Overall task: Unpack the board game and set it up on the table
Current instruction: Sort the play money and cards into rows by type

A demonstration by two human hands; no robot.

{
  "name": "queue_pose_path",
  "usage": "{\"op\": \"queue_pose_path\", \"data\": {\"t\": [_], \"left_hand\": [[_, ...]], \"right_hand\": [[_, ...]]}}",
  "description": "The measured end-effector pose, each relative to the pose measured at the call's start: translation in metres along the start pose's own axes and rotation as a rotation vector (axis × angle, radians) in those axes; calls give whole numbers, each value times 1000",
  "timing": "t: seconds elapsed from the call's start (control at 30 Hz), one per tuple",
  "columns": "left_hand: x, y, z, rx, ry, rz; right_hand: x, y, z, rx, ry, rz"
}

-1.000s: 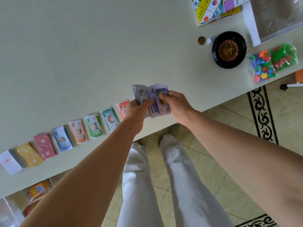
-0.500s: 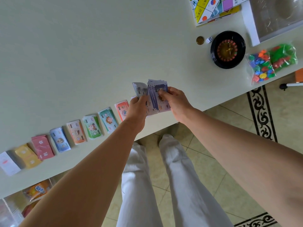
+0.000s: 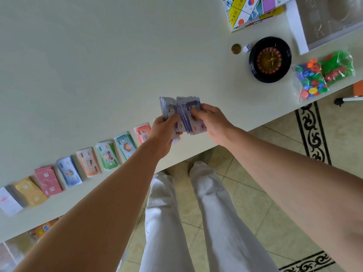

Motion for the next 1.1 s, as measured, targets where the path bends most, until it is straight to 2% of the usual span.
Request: {"op": "queue_pose_path", "data": {"t": [0.13,0.23,0.33,0.43,0.6,0.8,1.0,1.1], "left_hand": [[-8,-3,-2,-18,-64,4],[-9,-7,-5,-26,-97,22],[-1,-17,-7,-99,-136,104],[3,-28,-6,-213,-347,144],[-9,-49,-9,-396,-591,141],[-21,-63,-16,-469,-659,114],[-22,-64,-18,-458,-681,99],[-23,-63,-20,-446,-701,90]], "right_hand": [[-4,-3,2,-13,38,-52],[-1,-6,1,31,217,-29],[10,-13,-1,259,526,152],[17,-21,0,482,793,296],[12,-35,8,574,1113,313],[17,-36,22,610,1218,308],[46,-26,35,493,1170,362],[48,-25,37,459,1148,319]]}}
Point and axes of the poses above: each hand's wrist, its own y-axis away from the middle knuckle, its own x-axis out of the back of the hand, z = x × y, the point moved 1 cm from there along -y, towards the middle knuckle, and after that the axes turned 2 degrees about y, right-handed, at the moved point
